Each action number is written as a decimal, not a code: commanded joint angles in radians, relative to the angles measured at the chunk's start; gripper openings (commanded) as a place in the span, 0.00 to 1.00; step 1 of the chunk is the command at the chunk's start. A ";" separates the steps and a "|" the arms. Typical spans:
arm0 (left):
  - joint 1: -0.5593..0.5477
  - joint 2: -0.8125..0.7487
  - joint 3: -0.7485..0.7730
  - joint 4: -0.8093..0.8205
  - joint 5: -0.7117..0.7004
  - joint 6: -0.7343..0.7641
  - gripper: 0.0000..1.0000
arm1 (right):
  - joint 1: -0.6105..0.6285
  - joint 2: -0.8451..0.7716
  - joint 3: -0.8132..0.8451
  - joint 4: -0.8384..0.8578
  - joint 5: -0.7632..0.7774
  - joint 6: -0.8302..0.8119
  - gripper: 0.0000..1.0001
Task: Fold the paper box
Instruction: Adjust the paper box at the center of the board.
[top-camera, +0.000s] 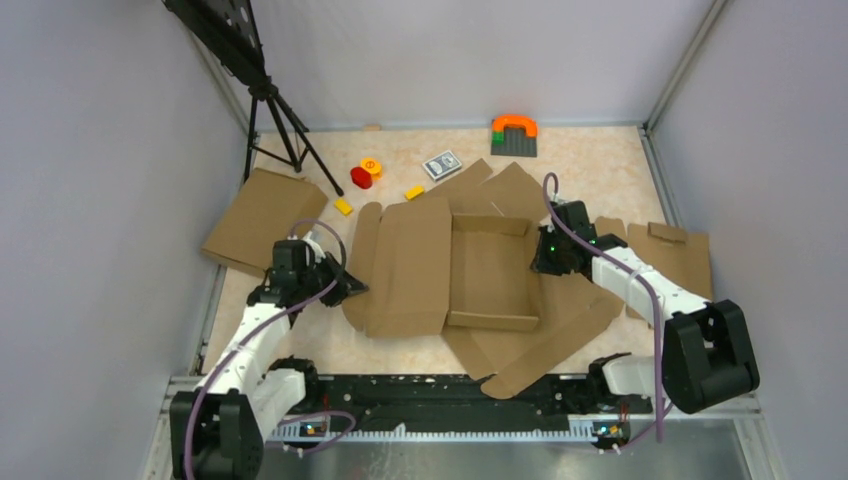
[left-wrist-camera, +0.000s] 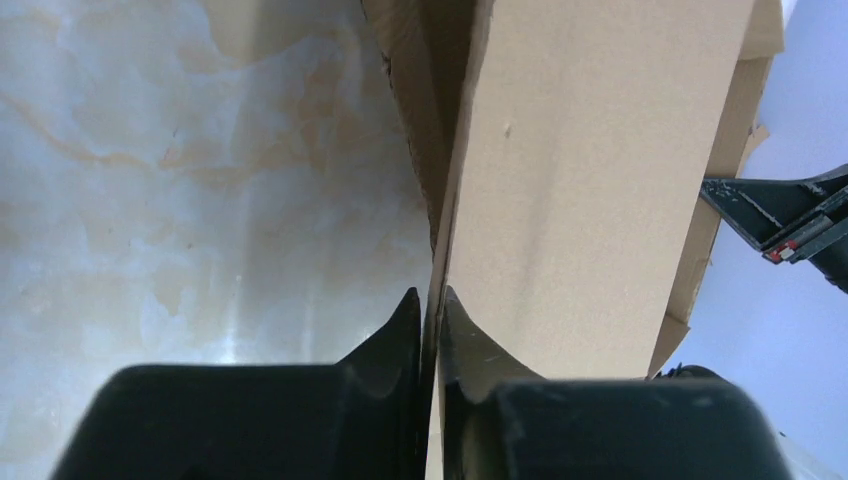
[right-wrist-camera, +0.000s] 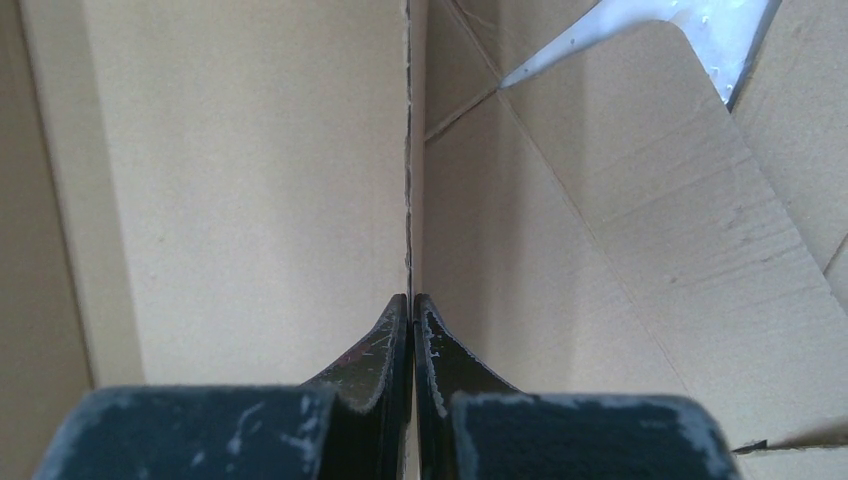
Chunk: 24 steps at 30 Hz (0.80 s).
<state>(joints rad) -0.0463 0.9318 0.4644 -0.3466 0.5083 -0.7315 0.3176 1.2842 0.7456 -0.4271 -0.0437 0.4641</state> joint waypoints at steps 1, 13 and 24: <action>0.002 -0.033 0.056 -0.031 -0.017 0.060 0.05 | -0.002 -0.018 -0.005 0.041 -0.022 -0.011 0.00; -0.037 0.009 0.223 -0.082 0.092 0.175 0.00 | 0.066 -0.012 0.015 0.034 0.015 -0.040 0.18; -0.098 0.062 0.297 -0.097 0.148 0.225 0.00 | 0.119 0.024 0.048 0.041 -0.021 -0.028 0.21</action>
<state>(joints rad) -0.1181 0.9745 0.6758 -0.4229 0.5659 -0.5648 0.4030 1.3201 0.7490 -0.4187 -0.0017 0.4274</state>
